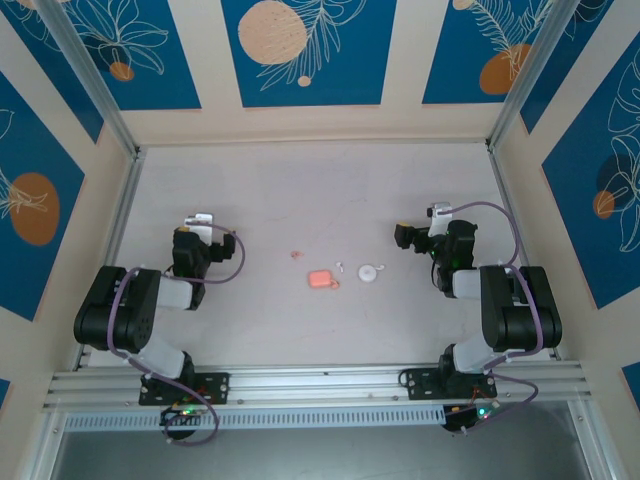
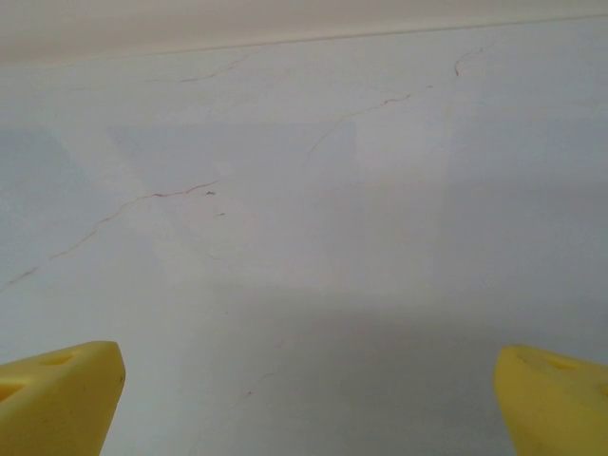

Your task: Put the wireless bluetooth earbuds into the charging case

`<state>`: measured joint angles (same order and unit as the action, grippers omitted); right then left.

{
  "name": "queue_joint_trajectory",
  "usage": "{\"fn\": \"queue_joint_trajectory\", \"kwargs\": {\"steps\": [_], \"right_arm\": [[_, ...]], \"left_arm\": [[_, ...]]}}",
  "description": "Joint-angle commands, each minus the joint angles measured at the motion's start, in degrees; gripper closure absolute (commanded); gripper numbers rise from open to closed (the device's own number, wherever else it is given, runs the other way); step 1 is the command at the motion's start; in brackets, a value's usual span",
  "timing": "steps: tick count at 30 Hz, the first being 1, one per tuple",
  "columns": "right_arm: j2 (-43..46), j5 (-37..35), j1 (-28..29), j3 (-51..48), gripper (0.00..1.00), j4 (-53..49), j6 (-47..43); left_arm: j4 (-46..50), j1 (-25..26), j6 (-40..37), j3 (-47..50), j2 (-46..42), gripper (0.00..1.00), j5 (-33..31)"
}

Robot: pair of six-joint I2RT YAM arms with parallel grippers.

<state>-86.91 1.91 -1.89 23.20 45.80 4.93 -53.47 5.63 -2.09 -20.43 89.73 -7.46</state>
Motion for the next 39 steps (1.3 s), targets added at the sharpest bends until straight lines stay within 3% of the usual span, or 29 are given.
{"fn": "queue_joint_trajectory", "kwargs": {"steps": [1,20,25,30,36,39], "right_arm": [[-0.3,-0.2,0.3,0.6,0.01,0.4,0.2],[0.7,-0.9,0.5,1.7,0.01,-2.1,0.2],[7.8,-4.9,2.7,9.2,0.01,-22.3,1.0],[12.3,-5.9,3.0,22.1,0.01,-47.7,10.8],[11.0,1.7,3.3,35.1,0.04,-69.6,14.6],[10.7,5.9,3.7,37.0,0.14,-75.3,15.2]], "left_arm": [[0.1,-0.7,-0.7,-1.1,-0.3,0.00,1.2],[1.8,-0.6,-1.1,-0.8,-3.3,0.00,2.0],[17.4,-0.4,-0.6,-3.9,-14.8,0.04,3.2],[33.8,0.4,3.4,-10.6,-24.2,0.10,8.2],[52.2,4.4,7.2,-19.1,-27.6,0.15,8.0],[60.3,7.0,8.5,-22.3,-27.2,0.15,8.1]]}}
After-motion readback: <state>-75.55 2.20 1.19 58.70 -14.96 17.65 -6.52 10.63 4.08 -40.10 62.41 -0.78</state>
